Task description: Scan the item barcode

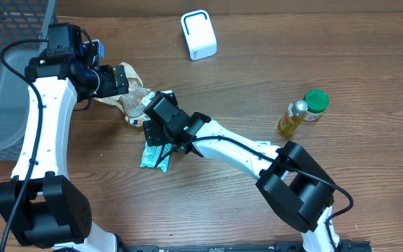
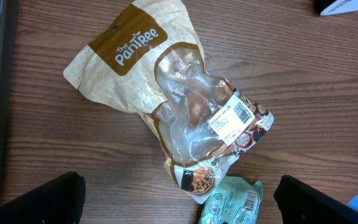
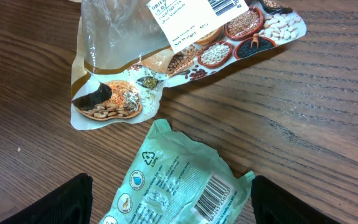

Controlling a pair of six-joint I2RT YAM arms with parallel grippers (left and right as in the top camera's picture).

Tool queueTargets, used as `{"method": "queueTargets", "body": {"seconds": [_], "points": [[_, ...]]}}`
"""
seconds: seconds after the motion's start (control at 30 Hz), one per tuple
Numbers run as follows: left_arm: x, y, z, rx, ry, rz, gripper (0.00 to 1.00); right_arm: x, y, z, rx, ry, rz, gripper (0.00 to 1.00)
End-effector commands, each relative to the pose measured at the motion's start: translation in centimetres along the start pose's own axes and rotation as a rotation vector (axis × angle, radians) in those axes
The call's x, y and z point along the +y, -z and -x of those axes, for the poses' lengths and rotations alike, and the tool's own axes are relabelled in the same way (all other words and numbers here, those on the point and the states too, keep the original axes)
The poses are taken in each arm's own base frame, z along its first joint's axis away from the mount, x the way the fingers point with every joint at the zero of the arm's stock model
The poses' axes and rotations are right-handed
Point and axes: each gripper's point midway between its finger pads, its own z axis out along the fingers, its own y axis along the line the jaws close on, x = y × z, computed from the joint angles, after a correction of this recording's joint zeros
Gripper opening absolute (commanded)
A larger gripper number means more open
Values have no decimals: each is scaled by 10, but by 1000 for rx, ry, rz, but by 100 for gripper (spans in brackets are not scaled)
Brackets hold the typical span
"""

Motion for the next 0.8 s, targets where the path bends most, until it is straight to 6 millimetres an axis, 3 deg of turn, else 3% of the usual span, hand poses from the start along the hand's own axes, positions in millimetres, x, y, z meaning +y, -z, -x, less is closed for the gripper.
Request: {"method": "queueTargets", "body": {"seconds": [0.0, 0.17, 0.6, 0.77], "points": [[-5, 2, 1, -7, -38, -14, 100, -6, -5, -2, 2, -3, -17, 79], [-5, 2, 1, -7, -38, -14, 100, -6, -5, -2, 3, -3, -18, 80], [-5, 2, 1, -7, -38, -14, 100, -5, -5, -1, -2, -3, -14, 100], [-5, 2, 1, -7, -38, -15, 99, -5, -5, -1, -2, -3, -15, 100]]}}
